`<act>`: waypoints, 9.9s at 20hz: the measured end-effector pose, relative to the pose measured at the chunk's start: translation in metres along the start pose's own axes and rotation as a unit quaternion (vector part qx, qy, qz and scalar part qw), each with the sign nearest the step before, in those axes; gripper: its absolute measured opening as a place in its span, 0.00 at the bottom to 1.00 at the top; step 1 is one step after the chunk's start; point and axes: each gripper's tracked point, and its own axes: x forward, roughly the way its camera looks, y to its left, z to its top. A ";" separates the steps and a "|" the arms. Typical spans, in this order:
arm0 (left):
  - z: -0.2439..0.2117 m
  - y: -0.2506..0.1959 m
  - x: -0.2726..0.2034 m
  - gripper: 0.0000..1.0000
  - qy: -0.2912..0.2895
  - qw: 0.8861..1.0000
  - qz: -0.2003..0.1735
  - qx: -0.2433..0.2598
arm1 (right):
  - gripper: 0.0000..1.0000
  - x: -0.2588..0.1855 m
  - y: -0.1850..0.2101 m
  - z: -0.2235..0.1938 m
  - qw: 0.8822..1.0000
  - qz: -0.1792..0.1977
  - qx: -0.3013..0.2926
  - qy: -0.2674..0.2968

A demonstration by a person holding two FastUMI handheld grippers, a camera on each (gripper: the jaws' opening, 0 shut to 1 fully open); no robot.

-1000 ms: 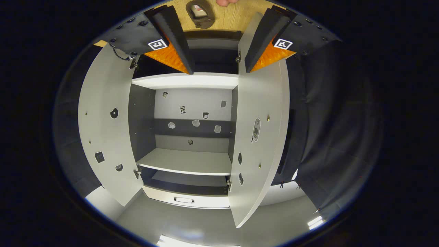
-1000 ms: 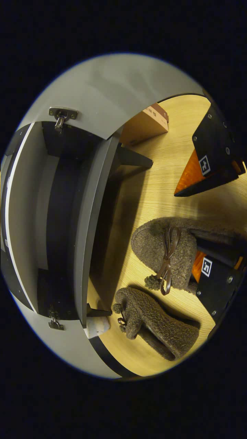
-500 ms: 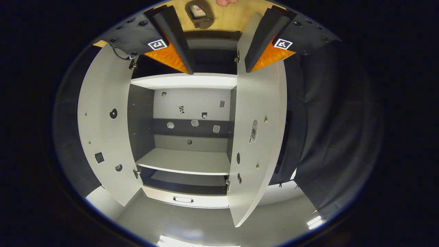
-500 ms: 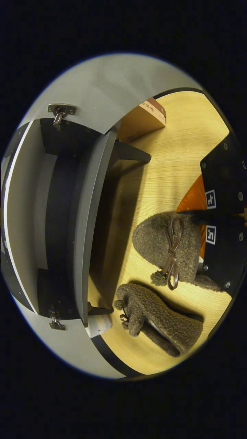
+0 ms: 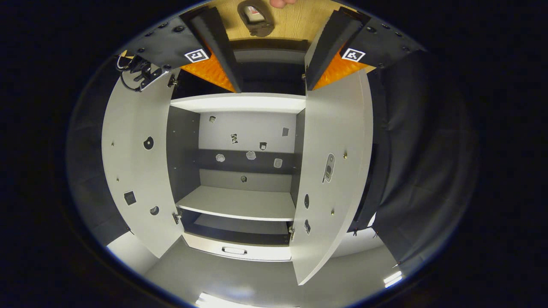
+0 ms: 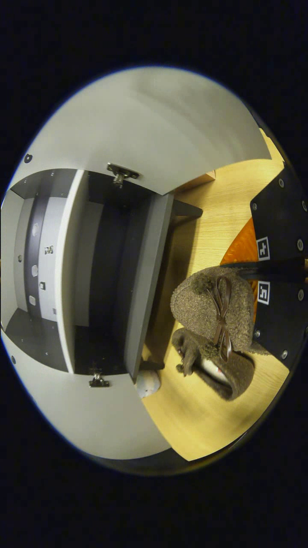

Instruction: Grab one shoe with the right hand and put it into the shoe cabinet, grab the other shoe with the left hand and put it into the shoe cabinet; then close the right door with the right hand and the left door with the left hand.

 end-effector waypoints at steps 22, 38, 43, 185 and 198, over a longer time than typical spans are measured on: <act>-0.017 0.013 -0.015 0.96 -0.004 1.000 -0.007 0.007 | 0.02 -0.042 -0.055 0.370 0.976 -0.094 0.018 -0.194; -0.032 0.023 -0.022 0.96 0.012 1.000 0.000 0.009 | 0.05 0.129 -0.118 0.346 0.980 -0.142 0.142 -0.010; -0.039 0.037 -0.018 0.96 0.022 1.000 0.016 0.000 | 0.18 0.135 -0.117 0.345 0.982 -0.126 0.140 -0.008; -0.051 -0.023 0.330 0.97 0.233 0.970 0.005 -0.068 | 0.94 -0.170 -0.081 0.139 0.966 -0.096 0.075 -0.230; 0.055 -0.055 0.202 0.94 0.050 0.996 -0.071 -0.034 | 0.94 -0.163 -0.071 0.156 0.964 -0.071 0.074 -0.247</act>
